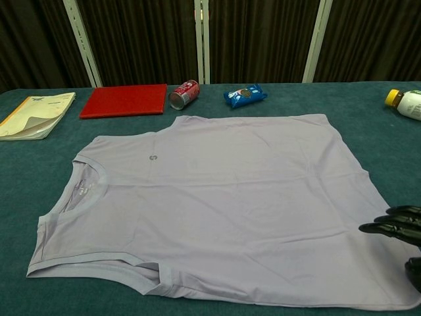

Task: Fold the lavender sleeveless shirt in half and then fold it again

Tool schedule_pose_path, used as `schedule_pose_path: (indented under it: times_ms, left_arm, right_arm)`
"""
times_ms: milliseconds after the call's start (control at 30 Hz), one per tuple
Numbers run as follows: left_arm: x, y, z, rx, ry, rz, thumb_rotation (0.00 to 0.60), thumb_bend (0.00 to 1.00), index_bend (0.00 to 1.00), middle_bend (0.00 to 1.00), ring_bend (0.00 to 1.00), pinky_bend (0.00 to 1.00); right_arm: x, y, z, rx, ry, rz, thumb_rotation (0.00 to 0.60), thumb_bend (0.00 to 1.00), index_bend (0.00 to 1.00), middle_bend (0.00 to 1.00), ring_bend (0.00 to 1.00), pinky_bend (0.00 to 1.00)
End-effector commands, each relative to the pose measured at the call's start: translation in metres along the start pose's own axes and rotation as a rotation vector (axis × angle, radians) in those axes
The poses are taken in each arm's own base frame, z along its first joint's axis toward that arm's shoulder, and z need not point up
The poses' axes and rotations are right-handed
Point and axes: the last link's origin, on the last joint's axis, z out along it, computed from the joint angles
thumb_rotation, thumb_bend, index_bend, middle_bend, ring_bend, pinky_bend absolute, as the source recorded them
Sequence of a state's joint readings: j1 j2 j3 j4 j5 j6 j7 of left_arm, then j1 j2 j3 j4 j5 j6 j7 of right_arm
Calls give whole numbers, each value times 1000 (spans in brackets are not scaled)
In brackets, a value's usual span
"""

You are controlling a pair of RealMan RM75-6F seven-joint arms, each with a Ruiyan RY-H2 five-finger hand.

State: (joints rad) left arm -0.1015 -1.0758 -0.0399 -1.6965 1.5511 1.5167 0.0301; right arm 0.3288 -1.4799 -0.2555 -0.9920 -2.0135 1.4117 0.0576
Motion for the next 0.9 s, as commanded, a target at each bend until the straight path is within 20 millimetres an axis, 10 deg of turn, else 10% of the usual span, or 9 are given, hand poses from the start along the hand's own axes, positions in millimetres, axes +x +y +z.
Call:
schedule_pose_path:
  times_ms: [33, 367, 633, 900]
  left_arm:
    - [-1, 0, 0, -1, -2, 1, 600, 0, 0, 0, 0, 0]
    - [-10, 13, 0, -73, -56, -57, 600, 0, 12, 0, 0, 0]
    - [-42, 57, 15, -360, -246, -135, 600, 26, 367, 0, 0, 0]
    - [-77, 73, 26, -484, -335, -93, 600, 237, 463, 0, 0, 0]
  right_arm:
    - [0, 0, 1, -6, 11, 29, 600, 446, 599, 12, 0, 0]
    - [0, 0, 2, -11, 42, 61, 600, 465, 705, 26, 0, 0]
    - [6, -1, 6, -13, 63, 80, 600, 465, 712, 27, 0, 0]
    - [9, -4, 9, -22, 65, 79, 600, 467, 718, 27, 0, 0]
